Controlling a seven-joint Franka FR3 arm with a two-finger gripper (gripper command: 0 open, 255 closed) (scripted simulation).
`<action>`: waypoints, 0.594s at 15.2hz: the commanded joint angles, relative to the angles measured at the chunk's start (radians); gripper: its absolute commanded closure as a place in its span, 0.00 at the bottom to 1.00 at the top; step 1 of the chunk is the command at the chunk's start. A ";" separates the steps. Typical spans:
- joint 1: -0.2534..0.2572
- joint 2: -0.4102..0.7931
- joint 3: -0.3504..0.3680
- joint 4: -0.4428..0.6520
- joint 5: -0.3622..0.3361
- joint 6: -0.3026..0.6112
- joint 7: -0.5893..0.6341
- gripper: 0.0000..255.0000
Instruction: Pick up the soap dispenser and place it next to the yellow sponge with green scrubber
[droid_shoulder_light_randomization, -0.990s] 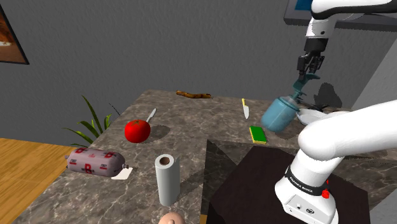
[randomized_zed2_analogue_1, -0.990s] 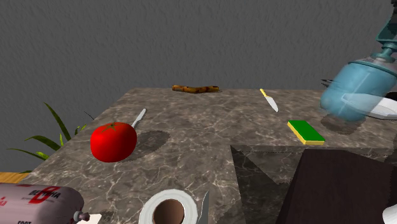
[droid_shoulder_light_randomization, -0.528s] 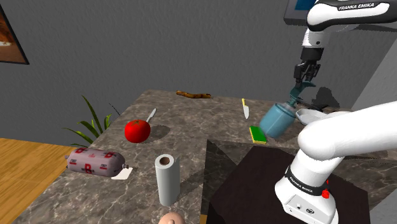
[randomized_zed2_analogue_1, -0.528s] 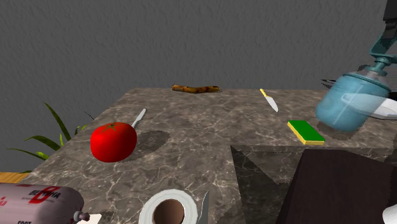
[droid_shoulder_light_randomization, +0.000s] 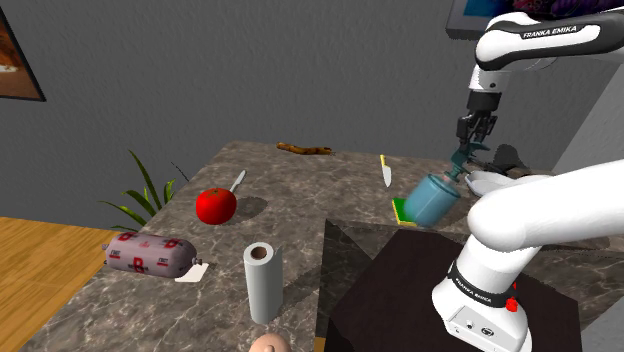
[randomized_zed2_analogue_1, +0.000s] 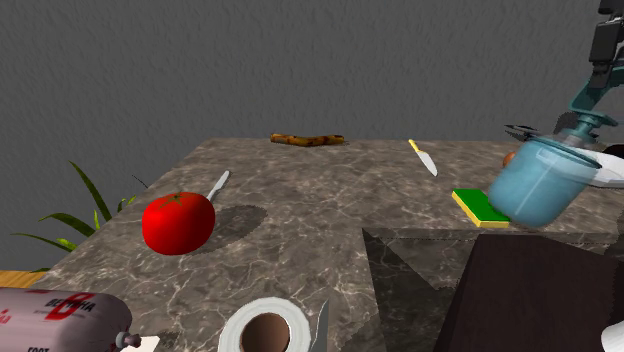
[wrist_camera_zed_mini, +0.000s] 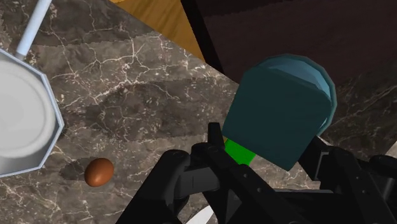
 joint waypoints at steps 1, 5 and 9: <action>-0.003 0.000 -0.009 -0.022 -0.008 0.023 0.001 1.00; -0.006 0.005 -0.026 -0.063 -0.022 0.069 0.005 1.00; -0.006 0.005 -0.026 -0.063 -0.022 0.069 0.005 1.00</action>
